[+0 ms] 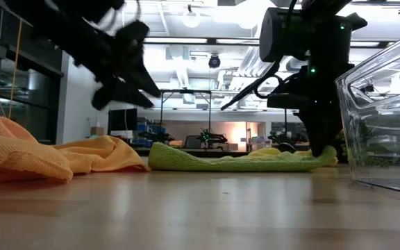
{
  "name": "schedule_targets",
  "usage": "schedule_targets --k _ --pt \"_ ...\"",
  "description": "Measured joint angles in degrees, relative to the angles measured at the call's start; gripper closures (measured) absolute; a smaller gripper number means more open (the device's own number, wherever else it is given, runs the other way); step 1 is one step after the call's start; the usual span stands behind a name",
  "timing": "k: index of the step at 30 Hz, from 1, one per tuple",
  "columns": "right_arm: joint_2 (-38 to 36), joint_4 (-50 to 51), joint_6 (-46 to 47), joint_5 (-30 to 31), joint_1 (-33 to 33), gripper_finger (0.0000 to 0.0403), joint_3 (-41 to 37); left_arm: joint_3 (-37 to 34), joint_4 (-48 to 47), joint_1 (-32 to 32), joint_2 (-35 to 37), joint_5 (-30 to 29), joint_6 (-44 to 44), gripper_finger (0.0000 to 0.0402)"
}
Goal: Fold microfiber towels
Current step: Fold the green microfiber cloth
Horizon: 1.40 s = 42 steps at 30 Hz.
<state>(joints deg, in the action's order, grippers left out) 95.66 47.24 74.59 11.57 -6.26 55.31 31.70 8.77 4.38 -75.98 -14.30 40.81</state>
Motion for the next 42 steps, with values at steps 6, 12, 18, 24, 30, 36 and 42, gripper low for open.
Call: schedule_targets --k 6,12,18,24,30,36,42 --pt "-0.02 0.09 0.0 0.42 0.0 0.0402 0.02 0.0 10.33 -1.82 -13.5 4.9 2.6 0.0371" --pt "-0.07 0.64 1.93 -0.1 -0.19 0.0403 0.02 0.0 12.22 -2.17 -21.38 5.04 9.02 0.0386" --pt "-0.09 6.01 4.87 -0.66 -1.67 0.0403 0.1 0.57 15.17 -1.08 -24.01 5.87 7.99 0.0398" --pt "-0.11 8.28 6.66 -1.56 -2.78 0.0403 0.11 5.86 14.3 1.3 -25.92 8.05 2.31 0.0401" --pt "-0.78 8.44 8.14 -1.62 -2.91 0.0403 0.11 11.01 7.96 3.55 -26.48 10.31 -2.3 0.0401" --pt "-4.28 11.86 10.35 0.58 -2.91 0.0403 0.11 11.57 1.16 6.34 -22.49 10.41 -6.94 0.0401" --pt "-8.76 12.61 10.49 2.95 -2.75 0.0403 0.09 11.45 -9.34 8.84 -14.95 9.94 -12.71 0.0401"
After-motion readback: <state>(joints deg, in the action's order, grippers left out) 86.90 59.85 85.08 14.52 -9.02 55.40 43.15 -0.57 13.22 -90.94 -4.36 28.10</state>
